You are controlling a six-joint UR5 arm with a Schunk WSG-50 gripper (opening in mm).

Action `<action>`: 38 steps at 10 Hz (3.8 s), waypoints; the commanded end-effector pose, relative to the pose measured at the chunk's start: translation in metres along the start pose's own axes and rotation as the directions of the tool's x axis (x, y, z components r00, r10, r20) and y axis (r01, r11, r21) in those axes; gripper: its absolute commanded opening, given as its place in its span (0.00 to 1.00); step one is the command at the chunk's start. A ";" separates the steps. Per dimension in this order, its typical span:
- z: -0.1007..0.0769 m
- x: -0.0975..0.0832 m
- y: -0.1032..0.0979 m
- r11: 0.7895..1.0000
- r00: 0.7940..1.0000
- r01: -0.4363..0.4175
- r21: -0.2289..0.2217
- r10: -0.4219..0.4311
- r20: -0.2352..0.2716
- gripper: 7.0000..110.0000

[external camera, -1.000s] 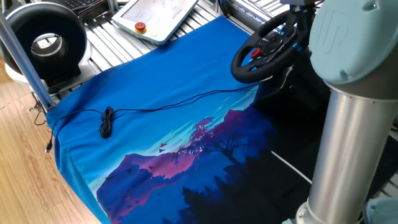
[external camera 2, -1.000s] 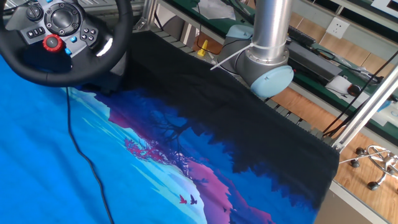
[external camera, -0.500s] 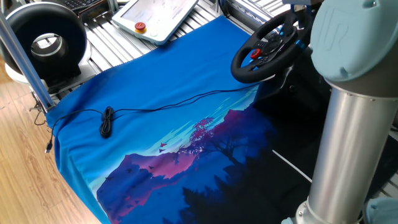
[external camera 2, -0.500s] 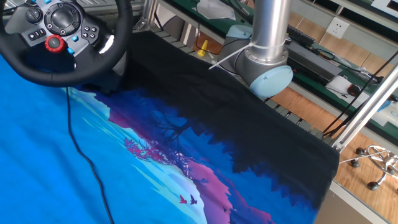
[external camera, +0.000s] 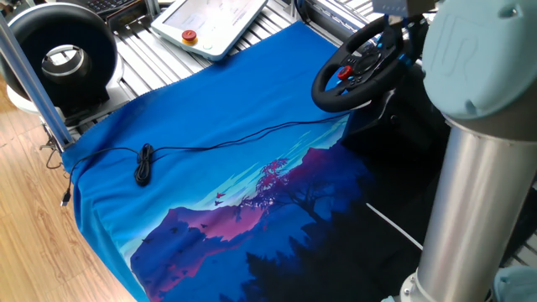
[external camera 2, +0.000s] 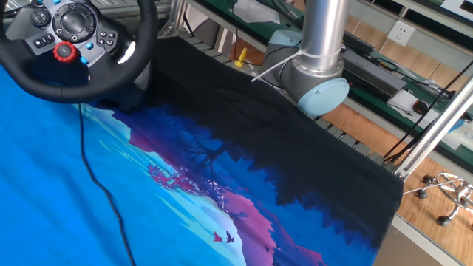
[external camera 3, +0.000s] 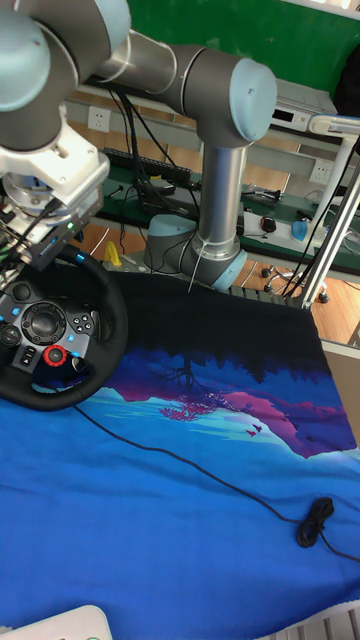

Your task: Rotate the steering wheel 90 degrees clockwise

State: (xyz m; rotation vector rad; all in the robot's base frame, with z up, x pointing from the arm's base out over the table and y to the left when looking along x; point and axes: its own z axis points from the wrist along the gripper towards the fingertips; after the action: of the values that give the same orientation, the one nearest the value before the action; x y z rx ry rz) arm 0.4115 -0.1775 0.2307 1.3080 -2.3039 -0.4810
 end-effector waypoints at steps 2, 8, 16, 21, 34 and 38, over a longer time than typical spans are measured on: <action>0.011 -0.018 0.003 0.996 0.996 -0.088 0.018 0.087 0.015 0.36; 0.027 -0.045 0.006 0.991 0.990 -0.134 0.009 0.133 0.036 0.00; 0.043 -0.096 -0.003 0.981 0.980 -0.191 0.026 0.189 0.068 0.00; -0.008 -0.045 0.032 0.983 0.984 -0.175 -0.048 0.176 0.008 0.00; 0.009 0.023 -0.015 0.999 0.999 -0.033 -0.020 0.033 -0.019 0.57; 0.009 0.042 -0.015 0.999 0.999 -0.029 -0.032 0.028 -0.032 0.57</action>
State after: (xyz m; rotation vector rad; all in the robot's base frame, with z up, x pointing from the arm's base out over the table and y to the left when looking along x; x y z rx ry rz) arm 0.4016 -0.2126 0.2225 1.2467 -2.2822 -0.4709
